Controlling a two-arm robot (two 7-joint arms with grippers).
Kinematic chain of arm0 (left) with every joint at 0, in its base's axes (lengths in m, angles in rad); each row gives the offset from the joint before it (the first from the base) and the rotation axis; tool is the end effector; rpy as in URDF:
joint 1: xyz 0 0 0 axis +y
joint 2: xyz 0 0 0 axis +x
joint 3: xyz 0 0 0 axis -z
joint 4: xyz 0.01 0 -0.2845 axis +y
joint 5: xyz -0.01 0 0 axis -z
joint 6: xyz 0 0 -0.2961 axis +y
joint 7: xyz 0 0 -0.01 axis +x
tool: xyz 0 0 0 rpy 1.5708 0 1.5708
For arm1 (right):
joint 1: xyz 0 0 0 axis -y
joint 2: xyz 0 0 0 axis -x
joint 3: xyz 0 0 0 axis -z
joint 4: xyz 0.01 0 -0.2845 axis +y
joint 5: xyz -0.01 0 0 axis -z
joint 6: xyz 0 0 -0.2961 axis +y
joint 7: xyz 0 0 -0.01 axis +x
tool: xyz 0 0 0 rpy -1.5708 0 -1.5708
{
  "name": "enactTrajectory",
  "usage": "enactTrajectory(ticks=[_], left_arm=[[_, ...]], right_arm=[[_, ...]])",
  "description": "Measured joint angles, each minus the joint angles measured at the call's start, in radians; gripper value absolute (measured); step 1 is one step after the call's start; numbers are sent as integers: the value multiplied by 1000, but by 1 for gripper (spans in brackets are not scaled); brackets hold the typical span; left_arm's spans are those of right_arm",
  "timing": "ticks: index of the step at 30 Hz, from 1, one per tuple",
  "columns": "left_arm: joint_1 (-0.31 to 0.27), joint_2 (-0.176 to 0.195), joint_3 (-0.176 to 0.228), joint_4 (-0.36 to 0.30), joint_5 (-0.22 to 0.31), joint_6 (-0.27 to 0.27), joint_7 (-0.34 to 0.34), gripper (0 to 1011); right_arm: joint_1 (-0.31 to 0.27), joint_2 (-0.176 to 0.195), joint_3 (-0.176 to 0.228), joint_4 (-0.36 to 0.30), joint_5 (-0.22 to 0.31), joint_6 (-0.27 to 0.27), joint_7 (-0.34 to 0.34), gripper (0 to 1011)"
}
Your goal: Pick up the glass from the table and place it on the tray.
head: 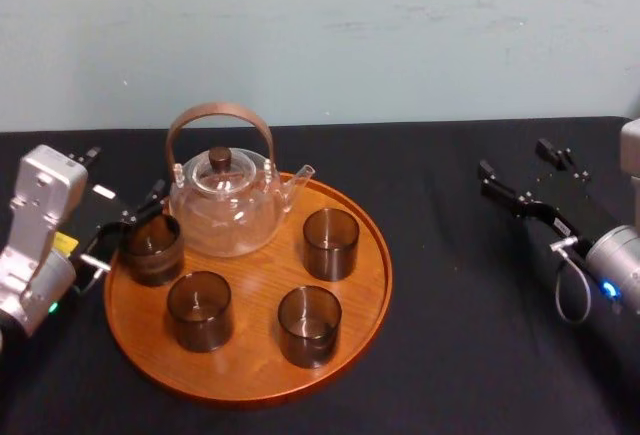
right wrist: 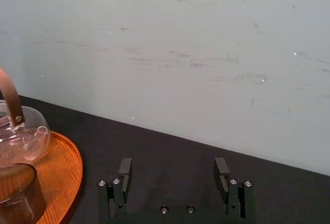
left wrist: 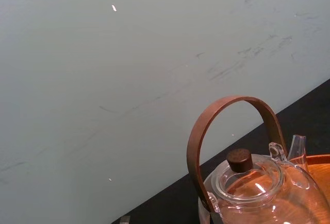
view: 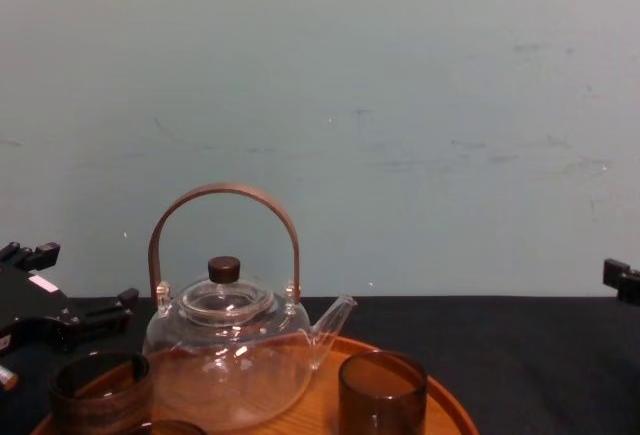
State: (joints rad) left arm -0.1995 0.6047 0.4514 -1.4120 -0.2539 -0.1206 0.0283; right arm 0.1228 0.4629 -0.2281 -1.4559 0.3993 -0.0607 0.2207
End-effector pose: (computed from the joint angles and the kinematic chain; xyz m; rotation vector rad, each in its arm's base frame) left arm 0.3452 0.0829 -0.2954 0.3044 -0.2851 1.2479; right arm 0.3425 -0.0838 -0.2860 -0.0779 -0.0404 -1.1928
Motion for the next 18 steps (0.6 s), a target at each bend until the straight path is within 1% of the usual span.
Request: enactTrajectory(ticks=[7,18], left_arm=[[0,0,0,0,0,0,0,1001],[0,0,0,0,0,0,0,1002]], right_arm=[[10,-35,6,33,-21,-3,-12,1002],[10,-31,5,30,-20,-2,-11,1002]])
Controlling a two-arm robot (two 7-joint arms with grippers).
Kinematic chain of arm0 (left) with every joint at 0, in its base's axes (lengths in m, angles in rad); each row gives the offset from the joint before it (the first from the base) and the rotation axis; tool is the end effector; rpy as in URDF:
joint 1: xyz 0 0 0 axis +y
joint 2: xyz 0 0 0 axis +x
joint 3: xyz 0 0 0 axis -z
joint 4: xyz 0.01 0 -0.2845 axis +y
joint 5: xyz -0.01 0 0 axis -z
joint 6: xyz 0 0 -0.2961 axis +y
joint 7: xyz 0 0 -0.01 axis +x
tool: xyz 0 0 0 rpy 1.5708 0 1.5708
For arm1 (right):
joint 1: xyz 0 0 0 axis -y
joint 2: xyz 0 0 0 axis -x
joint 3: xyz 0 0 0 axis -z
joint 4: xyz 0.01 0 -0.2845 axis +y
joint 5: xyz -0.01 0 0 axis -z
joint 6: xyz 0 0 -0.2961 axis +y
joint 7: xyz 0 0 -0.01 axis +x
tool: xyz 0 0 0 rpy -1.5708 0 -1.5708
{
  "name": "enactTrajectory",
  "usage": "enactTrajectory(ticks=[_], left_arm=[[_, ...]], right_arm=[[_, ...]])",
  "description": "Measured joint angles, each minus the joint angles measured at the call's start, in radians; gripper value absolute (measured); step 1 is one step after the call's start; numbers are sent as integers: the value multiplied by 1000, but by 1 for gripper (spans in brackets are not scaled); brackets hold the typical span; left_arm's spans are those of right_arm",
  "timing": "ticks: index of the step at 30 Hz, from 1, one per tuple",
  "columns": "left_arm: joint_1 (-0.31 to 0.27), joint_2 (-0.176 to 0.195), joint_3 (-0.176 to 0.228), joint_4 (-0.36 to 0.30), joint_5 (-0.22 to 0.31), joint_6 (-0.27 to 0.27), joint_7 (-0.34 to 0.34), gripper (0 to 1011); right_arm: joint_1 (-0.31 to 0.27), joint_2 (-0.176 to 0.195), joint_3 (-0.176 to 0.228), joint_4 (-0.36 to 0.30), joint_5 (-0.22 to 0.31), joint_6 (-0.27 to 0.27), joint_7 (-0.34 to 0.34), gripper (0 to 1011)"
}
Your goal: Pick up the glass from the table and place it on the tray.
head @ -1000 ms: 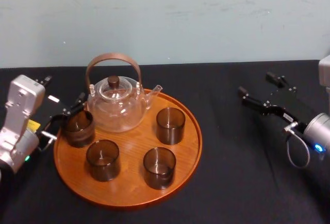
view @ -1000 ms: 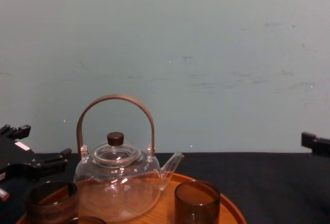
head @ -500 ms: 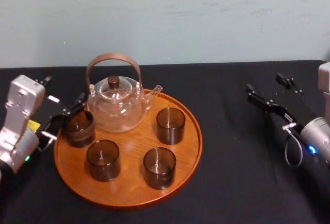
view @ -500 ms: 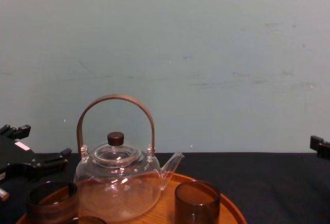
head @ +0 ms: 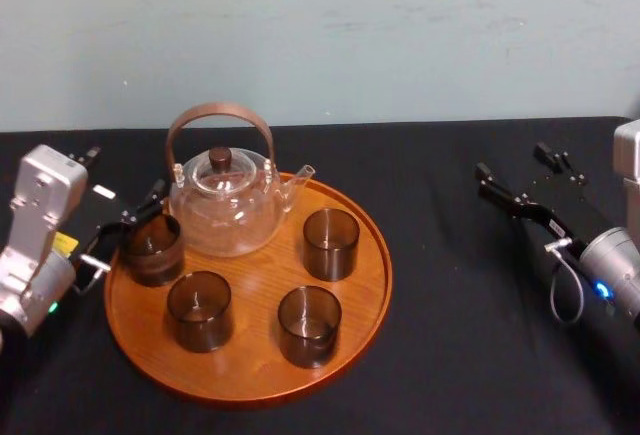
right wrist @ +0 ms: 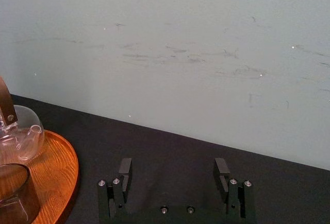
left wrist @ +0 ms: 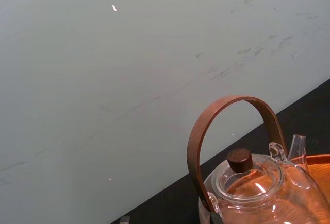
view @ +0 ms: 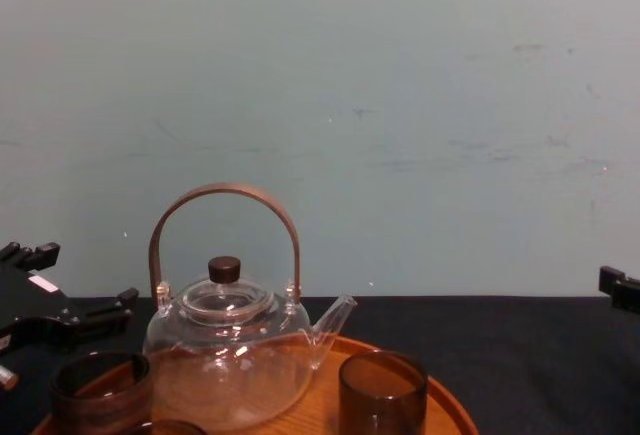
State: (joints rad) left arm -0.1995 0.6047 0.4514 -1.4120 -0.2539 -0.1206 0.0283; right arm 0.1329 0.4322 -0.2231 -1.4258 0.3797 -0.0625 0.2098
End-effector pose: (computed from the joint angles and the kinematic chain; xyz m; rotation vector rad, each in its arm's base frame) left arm 0.3452 0.0829 -0.2954 0.3044 -0.2851 1.2479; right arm 0.3456 -0.0792 -0.2925 -0.0778 -0.0279 -1.2155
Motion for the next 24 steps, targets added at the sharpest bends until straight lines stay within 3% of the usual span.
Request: enactTrajectory(ticks=[24], left_arm=[[0,0,0,0,0,0,0,1002]], right_arm=[[-2,4,-2,-4,4,1,3,1003]])
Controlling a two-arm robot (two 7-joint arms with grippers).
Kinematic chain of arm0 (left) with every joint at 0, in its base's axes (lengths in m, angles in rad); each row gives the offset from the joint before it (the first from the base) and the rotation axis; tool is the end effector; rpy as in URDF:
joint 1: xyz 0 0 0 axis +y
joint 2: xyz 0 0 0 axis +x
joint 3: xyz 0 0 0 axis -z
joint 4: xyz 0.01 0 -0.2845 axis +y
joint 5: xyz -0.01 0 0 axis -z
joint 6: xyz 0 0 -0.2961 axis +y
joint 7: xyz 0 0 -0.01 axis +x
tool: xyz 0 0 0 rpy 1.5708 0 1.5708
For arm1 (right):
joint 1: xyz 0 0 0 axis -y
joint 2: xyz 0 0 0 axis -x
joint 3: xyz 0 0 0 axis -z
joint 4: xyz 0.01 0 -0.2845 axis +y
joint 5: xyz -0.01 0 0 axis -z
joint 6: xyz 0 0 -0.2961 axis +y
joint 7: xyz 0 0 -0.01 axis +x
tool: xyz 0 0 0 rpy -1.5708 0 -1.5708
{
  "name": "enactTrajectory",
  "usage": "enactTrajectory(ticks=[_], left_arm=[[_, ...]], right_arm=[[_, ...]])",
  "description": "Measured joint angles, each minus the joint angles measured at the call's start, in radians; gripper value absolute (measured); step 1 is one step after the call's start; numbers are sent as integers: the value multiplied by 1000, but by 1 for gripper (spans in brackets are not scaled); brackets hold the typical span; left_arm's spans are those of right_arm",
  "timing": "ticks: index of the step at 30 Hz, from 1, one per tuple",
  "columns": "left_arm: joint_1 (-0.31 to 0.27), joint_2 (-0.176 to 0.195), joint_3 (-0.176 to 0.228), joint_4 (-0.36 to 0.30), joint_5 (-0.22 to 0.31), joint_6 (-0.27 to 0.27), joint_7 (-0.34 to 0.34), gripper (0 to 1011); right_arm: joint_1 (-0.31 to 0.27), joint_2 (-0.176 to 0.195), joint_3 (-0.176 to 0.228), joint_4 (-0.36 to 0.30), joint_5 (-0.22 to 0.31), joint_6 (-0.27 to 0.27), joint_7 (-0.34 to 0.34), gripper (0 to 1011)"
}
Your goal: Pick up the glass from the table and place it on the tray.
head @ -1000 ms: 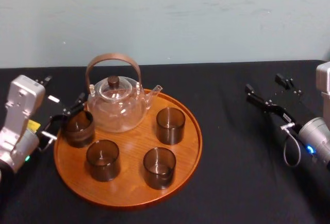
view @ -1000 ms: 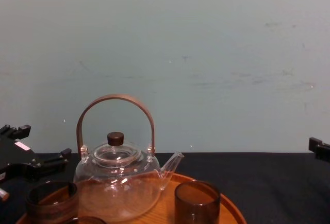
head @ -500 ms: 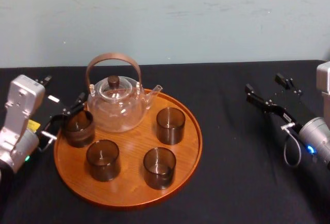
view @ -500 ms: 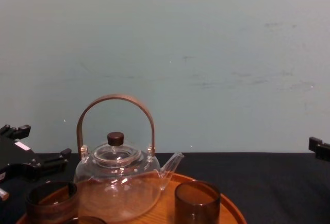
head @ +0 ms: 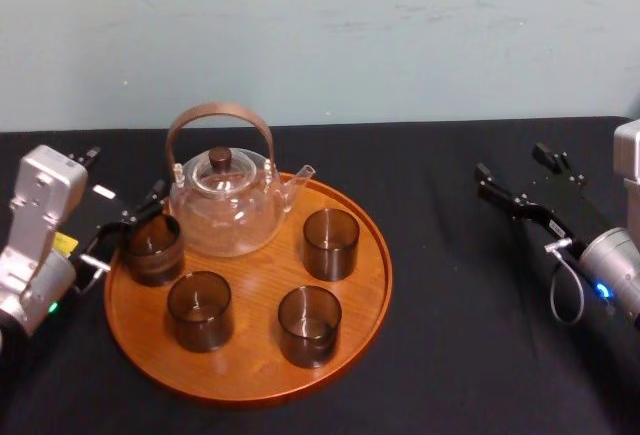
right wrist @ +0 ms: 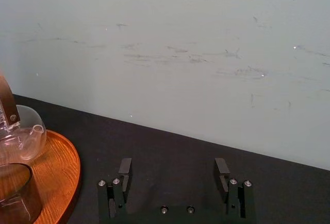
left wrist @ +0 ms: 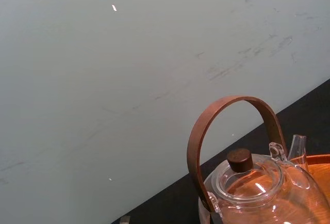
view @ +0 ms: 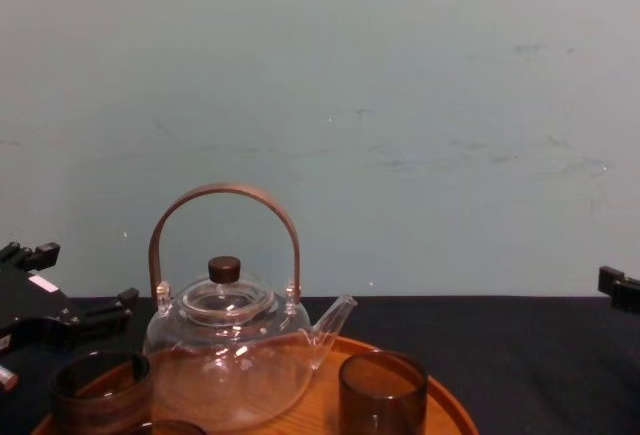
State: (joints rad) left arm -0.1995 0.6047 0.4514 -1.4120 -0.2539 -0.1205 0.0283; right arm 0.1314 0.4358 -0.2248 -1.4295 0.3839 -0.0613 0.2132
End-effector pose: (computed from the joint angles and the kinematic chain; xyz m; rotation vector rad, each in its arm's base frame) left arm 0.3452 0.0829 -0.2954 0.3045 -0.2850 1.2480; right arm 0.3451 -0.0795 -0.2920 -0.0775 -0.0267 -1.2098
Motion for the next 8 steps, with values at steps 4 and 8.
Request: enactTrajectory(ticks=[4,8], left_arm=[[0,0,0,0,0,0,0,1001],[0,0,0,0,0,0,0,1002]], right_arm=[[0,0,0,0,0,0,0,1003],[0,0,0,0,1,0,0,1002]])
